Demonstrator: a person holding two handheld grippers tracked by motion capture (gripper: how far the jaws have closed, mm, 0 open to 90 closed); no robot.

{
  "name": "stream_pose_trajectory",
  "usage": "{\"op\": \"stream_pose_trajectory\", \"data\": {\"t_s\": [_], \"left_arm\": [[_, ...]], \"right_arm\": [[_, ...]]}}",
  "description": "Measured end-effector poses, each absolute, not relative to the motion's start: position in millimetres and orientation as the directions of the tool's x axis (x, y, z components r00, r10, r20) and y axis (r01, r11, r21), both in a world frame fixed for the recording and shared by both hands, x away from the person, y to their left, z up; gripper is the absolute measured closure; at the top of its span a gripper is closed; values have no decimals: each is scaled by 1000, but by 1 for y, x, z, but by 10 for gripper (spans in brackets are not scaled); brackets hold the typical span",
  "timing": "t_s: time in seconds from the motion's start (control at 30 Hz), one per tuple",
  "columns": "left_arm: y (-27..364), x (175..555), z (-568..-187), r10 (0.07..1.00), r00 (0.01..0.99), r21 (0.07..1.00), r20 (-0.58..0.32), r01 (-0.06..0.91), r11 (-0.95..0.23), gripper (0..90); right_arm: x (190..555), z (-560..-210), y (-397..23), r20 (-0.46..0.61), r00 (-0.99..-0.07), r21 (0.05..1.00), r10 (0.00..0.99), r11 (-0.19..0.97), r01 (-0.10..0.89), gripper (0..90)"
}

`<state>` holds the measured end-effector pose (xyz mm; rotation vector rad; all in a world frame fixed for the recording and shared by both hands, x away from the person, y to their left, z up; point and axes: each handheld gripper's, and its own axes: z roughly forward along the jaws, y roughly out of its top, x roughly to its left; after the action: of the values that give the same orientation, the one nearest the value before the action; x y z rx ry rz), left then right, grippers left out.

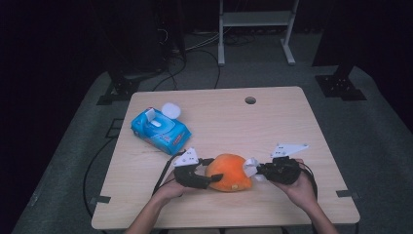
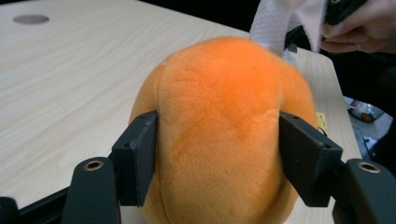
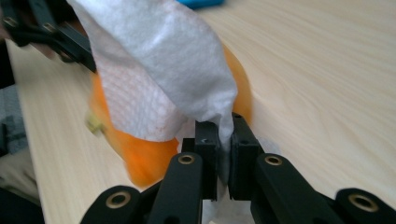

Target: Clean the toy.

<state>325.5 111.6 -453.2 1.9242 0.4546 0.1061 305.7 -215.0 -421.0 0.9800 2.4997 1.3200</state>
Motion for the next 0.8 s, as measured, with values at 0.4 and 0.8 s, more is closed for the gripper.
{"op": "stream_pose_trajectory", "data": {"t_s": [0.4,0.8], "left_arm": [[114,325,-456,345,929,900,-133,259,-350,317],[110,322,-455,341,932,899,-121,249,-361,306]], "right_arm": [[305,-412,-187,205,-828,830,522,355,430,839],[300,-404,-194,200,-819,850,538,321,418,840]]}}
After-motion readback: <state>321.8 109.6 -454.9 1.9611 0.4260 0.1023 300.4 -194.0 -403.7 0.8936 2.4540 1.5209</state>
